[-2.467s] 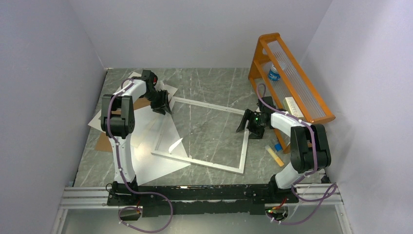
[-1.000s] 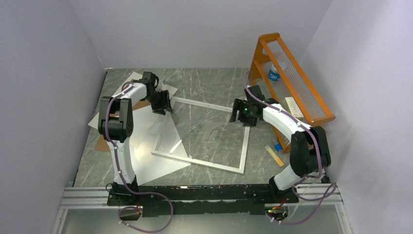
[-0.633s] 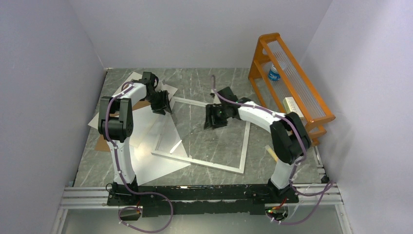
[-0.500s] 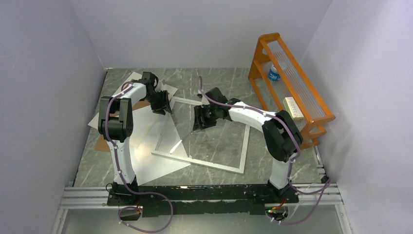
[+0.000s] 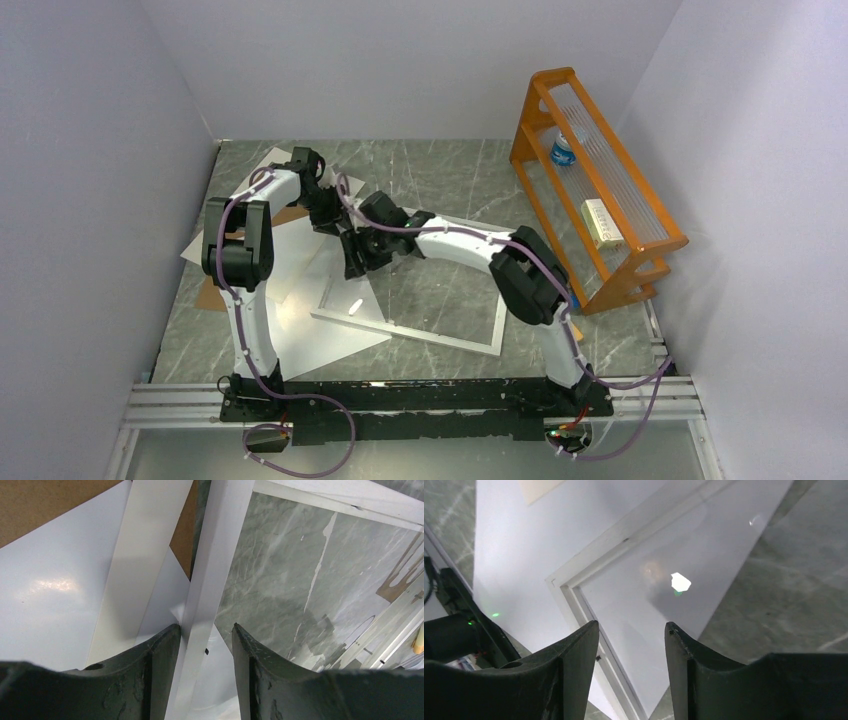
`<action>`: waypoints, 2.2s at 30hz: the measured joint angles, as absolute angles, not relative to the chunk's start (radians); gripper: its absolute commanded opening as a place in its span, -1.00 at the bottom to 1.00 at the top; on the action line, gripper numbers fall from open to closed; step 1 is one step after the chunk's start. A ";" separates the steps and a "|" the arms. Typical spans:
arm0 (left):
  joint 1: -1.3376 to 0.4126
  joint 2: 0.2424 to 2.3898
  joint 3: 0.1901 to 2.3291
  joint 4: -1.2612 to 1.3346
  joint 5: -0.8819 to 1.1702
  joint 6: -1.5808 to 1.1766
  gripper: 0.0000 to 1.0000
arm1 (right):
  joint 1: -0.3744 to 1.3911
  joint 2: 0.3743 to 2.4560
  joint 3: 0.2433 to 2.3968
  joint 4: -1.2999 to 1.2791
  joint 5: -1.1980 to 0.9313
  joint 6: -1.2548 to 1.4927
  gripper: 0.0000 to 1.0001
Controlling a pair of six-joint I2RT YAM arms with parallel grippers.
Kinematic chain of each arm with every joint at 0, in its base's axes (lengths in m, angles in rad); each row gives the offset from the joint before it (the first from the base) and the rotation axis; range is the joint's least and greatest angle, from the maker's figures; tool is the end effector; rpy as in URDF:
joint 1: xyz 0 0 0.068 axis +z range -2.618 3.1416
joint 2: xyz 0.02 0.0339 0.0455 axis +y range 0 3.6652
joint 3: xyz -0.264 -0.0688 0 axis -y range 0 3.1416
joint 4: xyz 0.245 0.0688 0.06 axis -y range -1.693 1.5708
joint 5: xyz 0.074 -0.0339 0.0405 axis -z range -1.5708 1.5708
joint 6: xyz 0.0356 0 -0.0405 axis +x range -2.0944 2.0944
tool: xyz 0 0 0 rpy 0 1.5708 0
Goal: Put the photo into the frame
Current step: Adjust the photo frame item on the photo frame.
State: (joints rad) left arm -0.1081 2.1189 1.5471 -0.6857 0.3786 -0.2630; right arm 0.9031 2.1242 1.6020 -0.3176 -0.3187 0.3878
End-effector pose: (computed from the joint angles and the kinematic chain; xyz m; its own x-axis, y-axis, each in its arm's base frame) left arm 0.4251 -0.0594 0.1548 -0.9688 -0.1379 -0.2062 -0.0397 0.9068 -0.4197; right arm 0.2841 0.3783 0.1876 -0.7577 -0.3810 -0.5298 -0.6359 0.6133 0.4684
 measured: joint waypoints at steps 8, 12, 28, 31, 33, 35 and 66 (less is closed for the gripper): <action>-0.108 2.119 1.554 -0.690 0.376 -0.276 0.11 | 0.944 2.152 1.615 -0.417 -0.185 0.371 0.07; -0.109 2.119 1.556 -0.693 0.374 -0.276 0.12 | 0.935 2.152 1.637 -0.518 -0.083 0.358 0.08; -0.112 2.121 1.564 -0.700 0.370 -0.276 0.14 | 0.812 2.022 1.549 -0.598 0.017 0.458 0.15; -0.112 2.121 1.563 -0.700 0.370 -0.276 0.15 | 0.767 2.004 1.484 -0.589 0.017 0.498 0.15; -0.112 2.121 1.564 -0.700 0.370 -0.276 0.16 | 0.735 1.993 1.427 -0.590 0.017 0.521 0.15; -0.112 2.121 1.564 -0.701 0.370 -0.278 0.19 | 0.709 1.987 1.388 -0.591 0.018 0.535 0.15; -0.066 1.880 1.287 -0.782 0.315 -0.353 0.49 | 0.426 2.134 1.723 -0.620 0.140 0.364 0.53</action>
State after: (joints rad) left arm -0.0658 1.8801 1.2869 -0.7818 0.3153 -0.3527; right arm 0.4263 2.1342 1.7233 -0.6201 0.1398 0.3645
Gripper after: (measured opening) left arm 0.753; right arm 0.759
